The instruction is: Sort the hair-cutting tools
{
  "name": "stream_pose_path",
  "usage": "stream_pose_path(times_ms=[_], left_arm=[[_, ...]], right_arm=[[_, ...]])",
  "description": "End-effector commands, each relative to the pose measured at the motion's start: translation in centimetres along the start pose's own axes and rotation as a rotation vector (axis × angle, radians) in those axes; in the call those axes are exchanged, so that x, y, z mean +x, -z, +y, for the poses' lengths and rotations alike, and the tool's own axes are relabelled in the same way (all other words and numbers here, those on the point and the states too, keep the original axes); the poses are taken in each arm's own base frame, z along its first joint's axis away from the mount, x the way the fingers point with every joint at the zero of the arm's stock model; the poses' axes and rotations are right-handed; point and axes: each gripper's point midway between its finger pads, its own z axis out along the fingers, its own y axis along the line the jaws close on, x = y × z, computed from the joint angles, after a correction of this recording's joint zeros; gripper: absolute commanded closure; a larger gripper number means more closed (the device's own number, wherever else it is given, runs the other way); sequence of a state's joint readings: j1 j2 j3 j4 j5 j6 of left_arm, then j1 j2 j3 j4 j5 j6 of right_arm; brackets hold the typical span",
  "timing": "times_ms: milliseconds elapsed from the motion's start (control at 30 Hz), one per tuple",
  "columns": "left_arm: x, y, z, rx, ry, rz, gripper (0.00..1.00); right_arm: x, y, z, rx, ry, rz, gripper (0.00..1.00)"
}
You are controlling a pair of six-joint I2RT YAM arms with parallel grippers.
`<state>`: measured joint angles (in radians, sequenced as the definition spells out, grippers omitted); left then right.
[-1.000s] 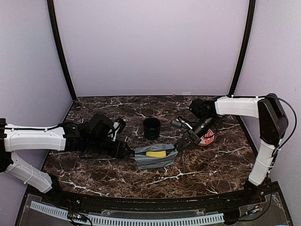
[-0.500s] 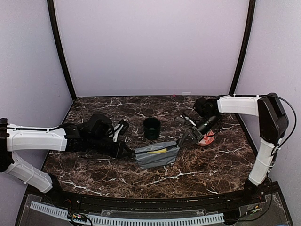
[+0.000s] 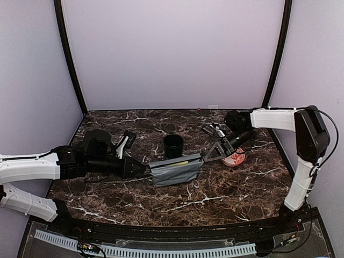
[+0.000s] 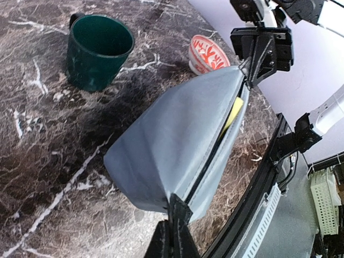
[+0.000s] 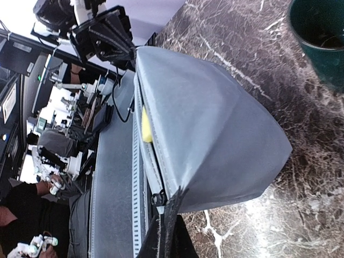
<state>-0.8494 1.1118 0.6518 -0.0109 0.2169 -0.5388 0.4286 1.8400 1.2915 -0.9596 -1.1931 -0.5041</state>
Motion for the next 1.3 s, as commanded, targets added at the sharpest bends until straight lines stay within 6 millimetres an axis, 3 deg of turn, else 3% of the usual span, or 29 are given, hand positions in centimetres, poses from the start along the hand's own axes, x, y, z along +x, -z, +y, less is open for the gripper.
stream_pose_path(times_ms=[0,133,267,433,500,600,733,833,900,1033,1267], left_arm=[[2.7,1.1,3.4,-0.144,0.047,0.107,1.00],[4.0,1.3,3.7,-0.174,0.054,0.203,0.98],[3.9,1.8,0.6,-0.050,0.034,0.267,0.91],[-1.4,2.7,0.5,-0.177,-0.187,0.171,0.56],[-3.5,1.6,0.3,-0.185,-0.269,0.115,0.49],[-4.7,-1.7,-1.1,-0.102,-0.337,0.099,0.47],[-3.8,-6.8,-2.9,-0.050,-0.453,0.169,0.45],[-1.9,-9.9,-4.3,-0.027,-0.562,0.228,0.42],[-0.9,-11.4,-4.5,-0.019,-0.590,0.251,0.25],[0.4,-12.8,-4.6,0.006,-0.578,0.276,0.27],[1.6,-13.9,-2.9,-0.054,-0.529,0.318,0.40]], right_arm=[[1.0,-1.4,0.8,0.030,0.013,0.053,1.00],[2.2,-3.9,1.3,0.013,0.037,0.127,1.00],[2.5,-4.9,0.9,-0.027,0.011,0.173,1.00],[2.2,-5.3,0.2,-0.062,-0.010,0.193,1.00],[1.9,-5.4,-0.1,-0.065,-0.017,0.197,1.00],[1.7,-5.4,-0.5,-0.038,-0.022,0.202,1.00],[1.7,-5.2,-1.6,0.049,-0.012,0.205,1.00],[1.9,-5.1,-2.1,0.086,-0.012,0.211,1.00],[2.0,-5.1,-2.2,0.091,-0.015,0.214,1.00],[1.9,-5.3,-2.3,0.084,-0.015,0.217,1.00],[2.0,-5.6,-2.0,0.075,-0.004,0.227,1.00]])
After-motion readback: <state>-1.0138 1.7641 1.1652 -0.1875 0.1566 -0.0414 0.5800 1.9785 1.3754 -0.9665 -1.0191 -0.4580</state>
